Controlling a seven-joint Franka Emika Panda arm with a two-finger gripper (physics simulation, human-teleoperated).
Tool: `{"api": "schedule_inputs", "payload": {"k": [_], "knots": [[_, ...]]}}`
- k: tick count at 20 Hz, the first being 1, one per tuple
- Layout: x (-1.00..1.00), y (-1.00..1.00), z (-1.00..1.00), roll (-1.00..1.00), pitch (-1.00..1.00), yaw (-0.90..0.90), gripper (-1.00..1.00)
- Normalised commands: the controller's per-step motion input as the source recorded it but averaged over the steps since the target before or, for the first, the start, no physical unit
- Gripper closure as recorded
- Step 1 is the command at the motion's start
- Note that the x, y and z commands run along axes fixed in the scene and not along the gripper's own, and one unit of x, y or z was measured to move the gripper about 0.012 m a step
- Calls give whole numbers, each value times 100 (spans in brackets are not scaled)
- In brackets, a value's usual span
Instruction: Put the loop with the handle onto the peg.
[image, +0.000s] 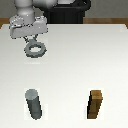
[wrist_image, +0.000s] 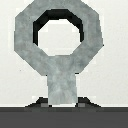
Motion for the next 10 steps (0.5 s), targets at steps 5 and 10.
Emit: {"api": "schedule_inputs", "payload": {"k": [5, 10], "knots": [[0, 0, 20, 0, 0, 0, 100], [0, 0, 100, 0, 0, 0, 100]]}}
